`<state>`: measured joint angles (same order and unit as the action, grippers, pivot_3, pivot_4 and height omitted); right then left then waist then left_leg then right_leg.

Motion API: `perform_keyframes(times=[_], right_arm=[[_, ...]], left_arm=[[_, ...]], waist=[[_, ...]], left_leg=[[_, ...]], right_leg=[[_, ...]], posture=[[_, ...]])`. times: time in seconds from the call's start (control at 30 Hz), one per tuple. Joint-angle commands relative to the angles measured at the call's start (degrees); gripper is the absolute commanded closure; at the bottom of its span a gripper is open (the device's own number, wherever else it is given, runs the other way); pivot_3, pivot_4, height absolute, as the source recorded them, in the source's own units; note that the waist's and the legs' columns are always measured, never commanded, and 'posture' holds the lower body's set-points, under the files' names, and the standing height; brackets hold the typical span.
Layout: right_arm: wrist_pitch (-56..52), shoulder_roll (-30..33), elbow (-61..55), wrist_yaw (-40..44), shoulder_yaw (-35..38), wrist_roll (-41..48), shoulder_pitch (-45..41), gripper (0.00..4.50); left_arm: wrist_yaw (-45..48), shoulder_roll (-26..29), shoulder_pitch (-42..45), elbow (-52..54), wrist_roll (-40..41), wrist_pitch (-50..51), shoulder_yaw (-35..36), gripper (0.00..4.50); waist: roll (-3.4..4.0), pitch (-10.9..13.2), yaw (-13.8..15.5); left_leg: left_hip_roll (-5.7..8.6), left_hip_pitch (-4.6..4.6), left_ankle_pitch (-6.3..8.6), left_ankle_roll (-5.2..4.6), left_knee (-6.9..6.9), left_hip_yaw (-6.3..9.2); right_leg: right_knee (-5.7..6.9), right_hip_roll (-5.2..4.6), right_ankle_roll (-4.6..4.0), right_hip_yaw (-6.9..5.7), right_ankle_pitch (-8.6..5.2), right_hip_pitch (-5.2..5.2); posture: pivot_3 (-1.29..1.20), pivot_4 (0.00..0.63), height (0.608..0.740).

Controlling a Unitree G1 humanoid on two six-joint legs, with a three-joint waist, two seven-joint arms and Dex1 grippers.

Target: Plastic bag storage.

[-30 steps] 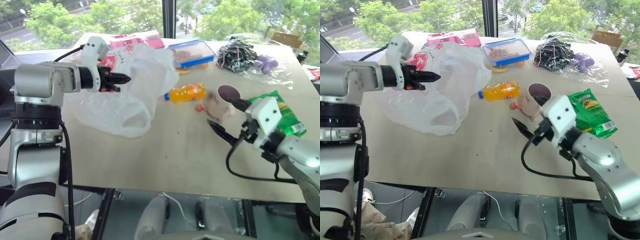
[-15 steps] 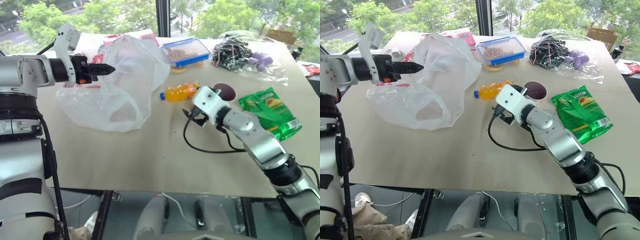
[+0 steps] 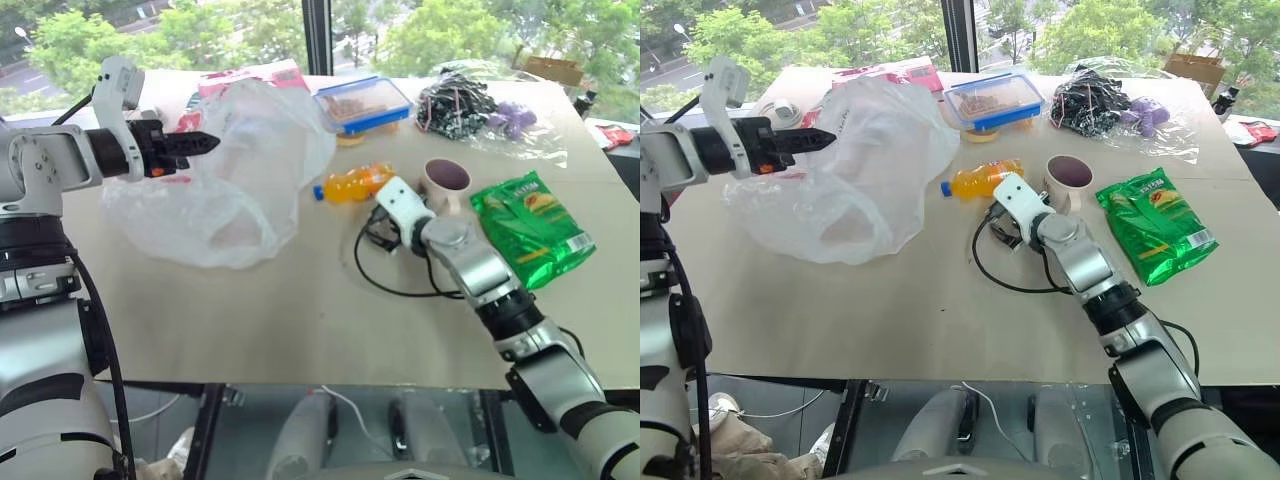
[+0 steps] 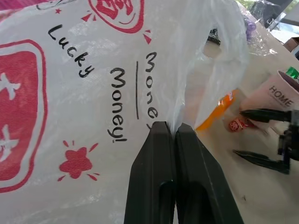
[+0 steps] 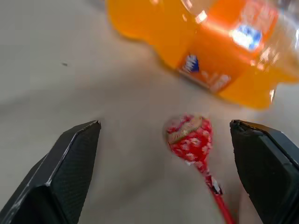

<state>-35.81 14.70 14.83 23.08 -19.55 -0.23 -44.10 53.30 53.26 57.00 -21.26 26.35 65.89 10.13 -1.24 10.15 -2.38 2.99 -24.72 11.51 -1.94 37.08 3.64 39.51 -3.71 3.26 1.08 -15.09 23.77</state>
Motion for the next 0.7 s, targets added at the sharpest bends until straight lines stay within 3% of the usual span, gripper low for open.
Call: perform_keyframes(times=[0.03,0.07,0.17,0.37,0.4,0.7], right_arm=[[1.0,-0.5,3.5,1.1,2.5,0.1,-2.0,0.0],[1.1,-0.8,4.2,1.3,2.9,0.2,-2.1,0.0],[1.4,-1.3,5.8,1.9,3.8,0.4,-2.3,0.82],[1.7,-2.7,2.9,2.9,4.5,1.3,-0.7,3.68],[1.5,-2.9,2.0,2.6,4.8,1.4,-0.3,3.87],[-8.1,-3.6,-25.1,9.0,6.7,11.2,4.2,3.86]], left_arm=[[-1.7,0.9,-0.3,4.3,2.2,1.4,3.4,4.41],[-2.0,0.9,-0.5,4.8,2.5,1.7,3.7,4.41],[-2.8,0.9,-1.4,6.1,3.3,2.3,4.3,4.5],[-4.0,0.7,-2.5,7.1,4.3,2.5,4.7,4.5],[-4.2,0.6,-2.7,7.3,4.5,2.5,4.7,4.5],[-4.0,1.2,-3.7,9.1,6.8,3.7,4.4,4.5]], waist=[[0.0,0.0,0.0],[0.0,0.0,0.0],[0.0,0.0,0.0],[0.0,0.0,0.0],[0.0,0.0,0.0],[0.01,0.0,-0.1]], left_leg=[[0.0,0.0,0.0,0.0,0.0,0.0],[0.0,0.01,0.0,0.0,0.01,0.0],[0.01,0.04,0.01,0.0,0.02,-0.05],[0.01,0.06,0.01,0.0,0.05,-0.06],[0.01,0.06,0.01,0.0,0.05,-0.06],[0.0,0.01,0.08,-0.1,0.06,-0.08]], right_leg=[[0.0,0.0,0.0,0.0,0.0,0.0],[0.01,-0.01,0.0,0.0,0.0,0.0],[0.06,-0.01,0.0,0.05,0.0,0.0],[0.15,-0.01,0.0,0.06,0.0,0.01],[0.15,-0.01,0.0,0.07,0.0,0.01],[0.21,-0.03,0.0,0.12,0.0,0.11]], posture=[[0.0,0.15,0.732],[0.0,0.15,0.732],[0.0,0.15,0.732],[0.0,0.15,0.732],[0.0,0.15,0.732],[0.0,0.15,0.732]])
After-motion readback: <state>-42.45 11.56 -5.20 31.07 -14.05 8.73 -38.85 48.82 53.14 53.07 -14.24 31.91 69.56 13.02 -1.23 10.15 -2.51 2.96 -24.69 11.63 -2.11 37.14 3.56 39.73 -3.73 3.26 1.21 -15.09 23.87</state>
